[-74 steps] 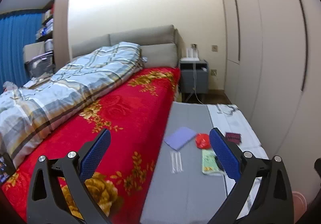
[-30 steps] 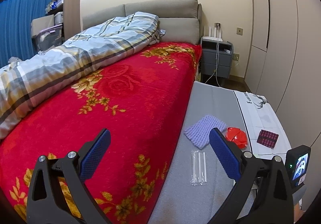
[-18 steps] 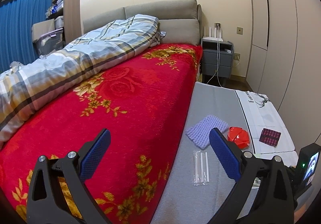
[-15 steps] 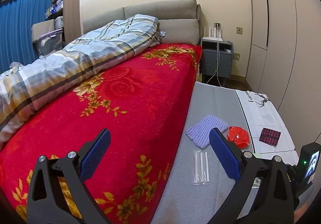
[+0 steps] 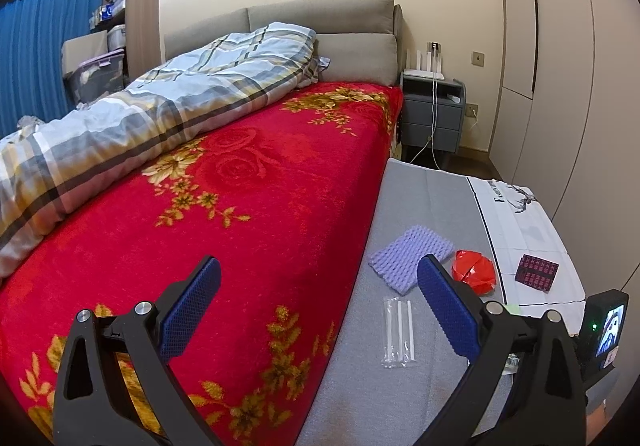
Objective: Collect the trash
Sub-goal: 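Grasp the green snack packet with the left tool while the right tool holds the snack bag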
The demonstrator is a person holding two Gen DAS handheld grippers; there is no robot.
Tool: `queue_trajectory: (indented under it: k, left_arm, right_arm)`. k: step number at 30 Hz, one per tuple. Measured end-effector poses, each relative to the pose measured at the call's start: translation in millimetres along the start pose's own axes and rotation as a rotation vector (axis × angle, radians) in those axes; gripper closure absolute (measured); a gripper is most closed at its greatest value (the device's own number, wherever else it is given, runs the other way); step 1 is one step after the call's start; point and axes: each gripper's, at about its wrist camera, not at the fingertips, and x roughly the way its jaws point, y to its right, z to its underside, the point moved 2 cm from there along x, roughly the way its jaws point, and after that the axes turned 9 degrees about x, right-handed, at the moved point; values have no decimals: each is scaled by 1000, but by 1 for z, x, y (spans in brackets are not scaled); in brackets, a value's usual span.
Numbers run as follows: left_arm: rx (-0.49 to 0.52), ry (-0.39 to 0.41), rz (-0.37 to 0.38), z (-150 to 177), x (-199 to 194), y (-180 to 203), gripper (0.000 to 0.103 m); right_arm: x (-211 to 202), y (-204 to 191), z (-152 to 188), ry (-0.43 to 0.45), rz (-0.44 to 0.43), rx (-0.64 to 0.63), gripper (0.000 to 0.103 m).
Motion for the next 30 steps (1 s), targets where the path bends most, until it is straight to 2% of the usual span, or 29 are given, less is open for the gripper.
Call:
queue_trajectory:
  k: [5,9,12,15,18,21,22,25,30]
  left_arm:
    - [10,7,-8,1,0,0,8]
    - [13,9,11,1,0,6,8]
    - [4,0,73,1,2,16,8]
    - [-8,3,194,0,1,32,8]
    - [44,108,296,-2,-10,57,8]
    - [160,201,359,7,-18,84,8]
    - [208,208,378,14,-17,95,8]
    - [297,180,416,38,-3,120,8]
    - [327,84,474,70,30,140,8]
  right_arm:
    - [-24,-1,0,93,14,-15,63]
    - [-67,8,-8,134,-27,20,63]
    - [-111,17,-11,180,-52,15,63]
    - [-161,32,-8,220,-45,-33,63]
    - [-201,52,0,228,-30,-51,63]
    - [-236,79,11,237,-12,-40,63]
    - [-245,87,15,237,-7,-27,63]
    - [-260,109,21,233,1,23,63]
    - [-255,127,28,214,16,47,63]
